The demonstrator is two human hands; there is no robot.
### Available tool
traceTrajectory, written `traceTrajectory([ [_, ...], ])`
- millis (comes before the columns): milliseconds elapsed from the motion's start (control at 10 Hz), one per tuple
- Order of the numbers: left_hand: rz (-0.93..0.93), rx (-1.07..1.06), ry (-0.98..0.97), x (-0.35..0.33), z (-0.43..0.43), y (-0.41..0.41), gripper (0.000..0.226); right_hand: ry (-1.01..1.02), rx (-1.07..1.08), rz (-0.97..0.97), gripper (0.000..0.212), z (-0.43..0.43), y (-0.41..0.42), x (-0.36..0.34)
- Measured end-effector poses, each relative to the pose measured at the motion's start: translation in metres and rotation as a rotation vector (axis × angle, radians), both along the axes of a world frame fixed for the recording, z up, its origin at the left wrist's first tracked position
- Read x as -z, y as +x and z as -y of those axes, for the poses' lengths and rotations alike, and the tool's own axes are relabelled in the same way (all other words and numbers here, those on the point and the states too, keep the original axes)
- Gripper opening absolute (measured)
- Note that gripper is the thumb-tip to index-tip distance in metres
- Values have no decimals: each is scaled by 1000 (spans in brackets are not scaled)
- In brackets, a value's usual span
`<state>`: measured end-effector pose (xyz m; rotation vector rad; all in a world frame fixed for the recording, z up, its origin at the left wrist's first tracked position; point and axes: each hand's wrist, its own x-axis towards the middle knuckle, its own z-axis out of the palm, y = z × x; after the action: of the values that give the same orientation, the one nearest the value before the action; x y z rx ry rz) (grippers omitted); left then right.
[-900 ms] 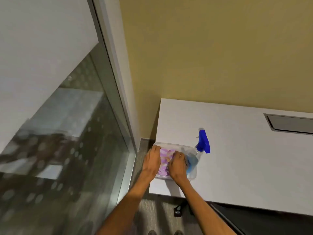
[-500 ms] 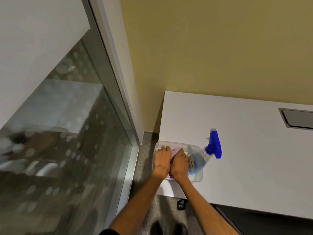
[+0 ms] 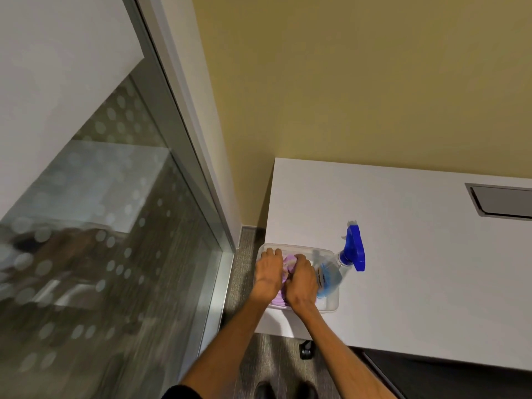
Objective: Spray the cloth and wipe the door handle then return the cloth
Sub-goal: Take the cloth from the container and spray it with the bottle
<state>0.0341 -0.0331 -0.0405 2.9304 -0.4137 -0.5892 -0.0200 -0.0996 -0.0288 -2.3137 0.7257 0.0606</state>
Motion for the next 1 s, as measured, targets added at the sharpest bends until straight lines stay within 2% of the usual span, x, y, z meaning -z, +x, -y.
traceTrajectory([
  [100, -11, -8, -42, -10, -4, 2, 52, 25, 11, 68, 22, 0, -8, -10],
  [300, 142, -32, -177, -51, -19, -1, 25, 134, 30, 271, 25, 3, -23, -39],
  [400, 150, -8, -276, -76, -33, -8, 21, 207, 9, 324, 30, 5, -39, -57],
  [500, 121, -6, -412, -102, -47, -19, 11, 297, -14, 338, 26, 6, -58, -73],
  [600, 71, -67, -597, -130, -59, -36, 15, 381, -6, 248, 46, 2, -72, -104],
  [700, -63, -228, -902, -156, -76, -52, 23, 612, -112, 487, 55, 25, -99, -106],
  [800, -182, -351, -1231, -178, -95, -63, 59, 673, -175, 623, 25, 14, -78, -148],
  [900, -278, -332, -1351, -193, -106, -70, 68, 416, -85, 563, 22, 13, -73, -190],
  [1000, -376, -318, -1363, -196, -102, -78, 73, 526, -69, 577, 21, 6, -65, -203],
])
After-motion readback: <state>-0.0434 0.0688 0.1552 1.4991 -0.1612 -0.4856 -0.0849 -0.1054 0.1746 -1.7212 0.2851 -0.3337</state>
